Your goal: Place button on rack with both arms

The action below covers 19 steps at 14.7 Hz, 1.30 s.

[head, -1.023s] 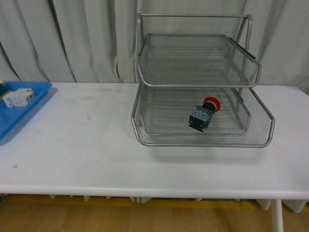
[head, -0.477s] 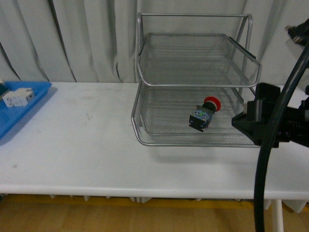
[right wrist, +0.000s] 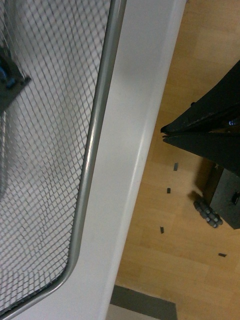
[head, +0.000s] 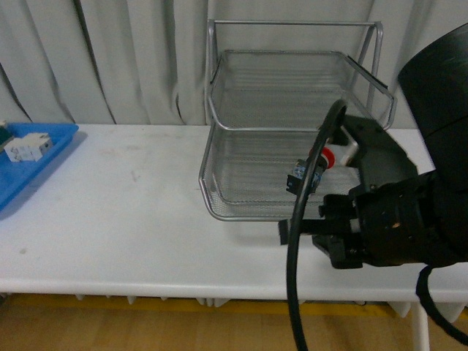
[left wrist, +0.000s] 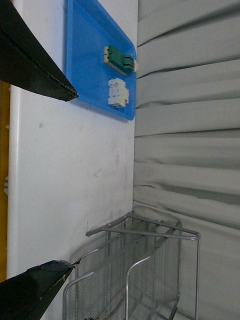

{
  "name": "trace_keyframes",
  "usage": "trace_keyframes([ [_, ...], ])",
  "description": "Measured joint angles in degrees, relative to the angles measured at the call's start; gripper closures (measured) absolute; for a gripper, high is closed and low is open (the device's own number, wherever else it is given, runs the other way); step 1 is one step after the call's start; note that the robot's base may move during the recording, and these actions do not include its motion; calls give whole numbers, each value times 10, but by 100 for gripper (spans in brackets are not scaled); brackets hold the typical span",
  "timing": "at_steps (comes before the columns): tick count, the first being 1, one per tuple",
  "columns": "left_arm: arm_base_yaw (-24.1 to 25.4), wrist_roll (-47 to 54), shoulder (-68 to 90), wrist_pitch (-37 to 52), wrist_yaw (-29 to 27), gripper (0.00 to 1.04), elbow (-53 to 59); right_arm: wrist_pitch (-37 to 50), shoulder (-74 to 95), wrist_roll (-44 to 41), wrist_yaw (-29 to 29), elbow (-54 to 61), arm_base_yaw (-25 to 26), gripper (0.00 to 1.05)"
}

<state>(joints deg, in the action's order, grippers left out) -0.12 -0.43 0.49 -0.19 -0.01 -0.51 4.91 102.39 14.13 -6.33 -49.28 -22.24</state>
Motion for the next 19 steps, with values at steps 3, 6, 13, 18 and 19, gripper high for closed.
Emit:
trace_keyframes([
  [3, 0, 0, 0, 0, 0, 7, 0, -9, 53, -17, 9, -38, -10, 103],
  [6, 0, 0, 0, 0, 0, 7, 0, -24, 90, -33, 18, -77, 6, 103],
  [13, 0, 0, 0, 0, 0, 7, 0, -64, 144, -82, 38, -188, 49, 103],
  [18, 0, 0, 0, 0, 0, 7, 0, -56, 188, -107, 56, -256, 74, 103],
  [19, 0, 0, 0, 0, 0, 7, 0, -44, 191, -108, 64, -263, 77, 103],
])
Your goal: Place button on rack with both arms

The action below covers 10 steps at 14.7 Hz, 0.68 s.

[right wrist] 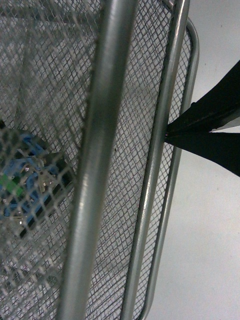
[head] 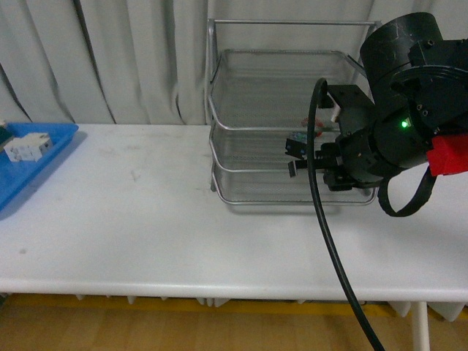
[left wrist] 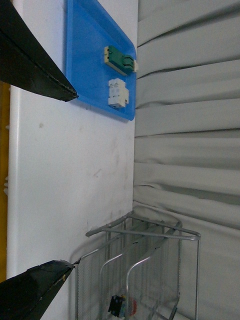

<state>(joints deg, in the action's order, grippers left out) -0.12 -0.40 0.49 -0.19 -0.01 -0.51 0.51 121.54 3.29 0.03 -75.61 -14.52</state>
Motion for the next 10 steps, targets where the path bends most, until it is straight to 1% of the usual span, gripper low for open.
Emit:
trace_keyframes([
  [6, 0, 0, 0, 0, 0, 7, 0, 28, 1, 4, 13, 10, 7, 103],
  [9, 0, 0, 0, 0, 0, 7, 0, 29, -59, 24, -18, 86, 7, 103],
  [10, 0, 0, 0, 0, 0, 7, 0, 45, -93, 28, -32, 120, 7, 103],
])
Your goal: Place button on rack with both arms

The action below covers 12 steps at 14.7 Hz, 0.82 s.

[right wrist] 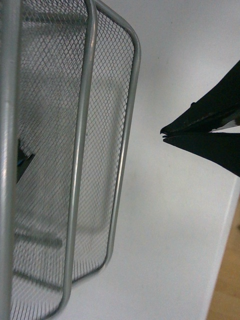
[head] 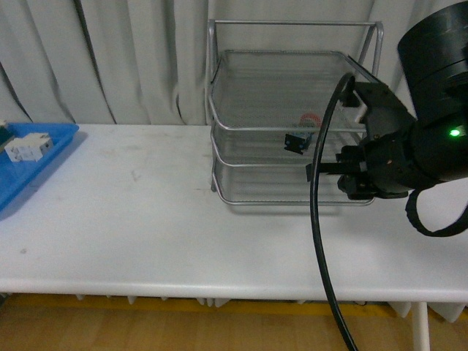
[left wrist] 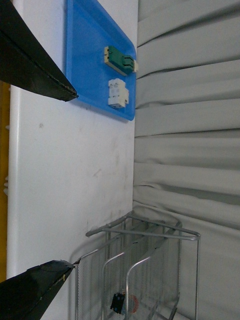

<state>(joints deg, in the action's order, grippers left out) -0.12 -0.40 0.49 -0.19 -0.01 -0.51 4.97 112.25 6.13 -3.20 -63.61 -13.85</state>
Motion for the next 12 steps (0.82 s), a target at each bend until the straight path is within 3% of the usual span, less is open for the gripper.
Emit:
trace_keyframes([
  [2, 0, 0, 0, 0, 0, 7, 0, 52, -97, 9, -40, 95, 4, 103],
  [3, 0, 0, 0, 0, 0, 7, 0, 92, -240, 42, -95, 226, 50, 103],
  [5, 0, 0, 0, 0, 0, 7, 0, 91, -377, 53, -142, 313, 141, 103],
  [6, 0, 0, 0, 0, 0, 7, 0, 187, -413, 41, -126, 346, 191, 103],
  [7, 0, 0, 0, 0, 0, 7, 0, 314, -448, 4, -73, 403, 231, 103],
  [8, 1, 0, 0, 0, 0, 7, 0, 346, -514, -30, -69, 467, 248, 103],
  [10, 1, 0, 0, 0, 0, 7, 0, 258, -658, -49, -51, 506, 220, 103],
  [12, 1, 0, 0, 0, 0, 7, 0, 182, -799, -56, 22, 558, 145, 103],
])
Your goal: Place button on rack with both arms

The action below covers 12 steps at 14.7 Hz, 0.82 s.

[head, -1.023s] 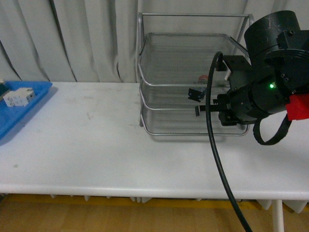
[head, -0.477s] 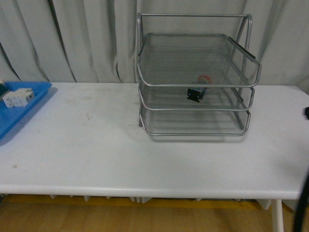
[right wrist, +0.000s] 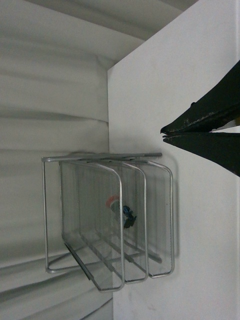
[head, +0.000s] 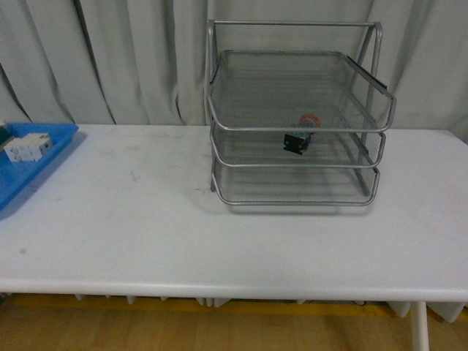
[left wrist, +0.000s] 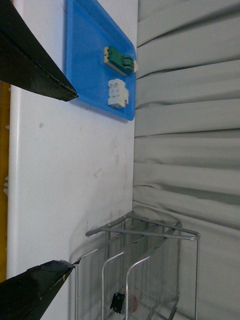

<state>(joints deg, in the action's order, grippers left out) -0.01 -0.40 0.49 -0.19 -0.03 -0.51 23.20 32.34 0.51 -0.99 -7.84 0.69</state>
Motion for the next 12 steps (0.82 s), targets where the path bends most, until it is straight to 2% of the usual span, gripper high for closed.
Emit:
trace_keyframes([
  [1, 0, 0, 0, 0, 0, 7, 0, -11, -49, -2, 1, 31, -10, 103],
  [2, 0, 0, 0, 0, 0, 7, 0, 15, -74, -1, 10, 68, -8, 103],
  [4, 0, 0, 0, 0, 0, 7, 0, -48, -143, -2, 10, 72, -7, 103],
  [11, 0, 0, 0, 0, 0, 7, 0, -134, -226, -2, 10, 72, -7, 103],
  [12, 0, 0, 0, 0, 0, 7, 0, -219, -281, -2, 9, 72, -7, 103],
])
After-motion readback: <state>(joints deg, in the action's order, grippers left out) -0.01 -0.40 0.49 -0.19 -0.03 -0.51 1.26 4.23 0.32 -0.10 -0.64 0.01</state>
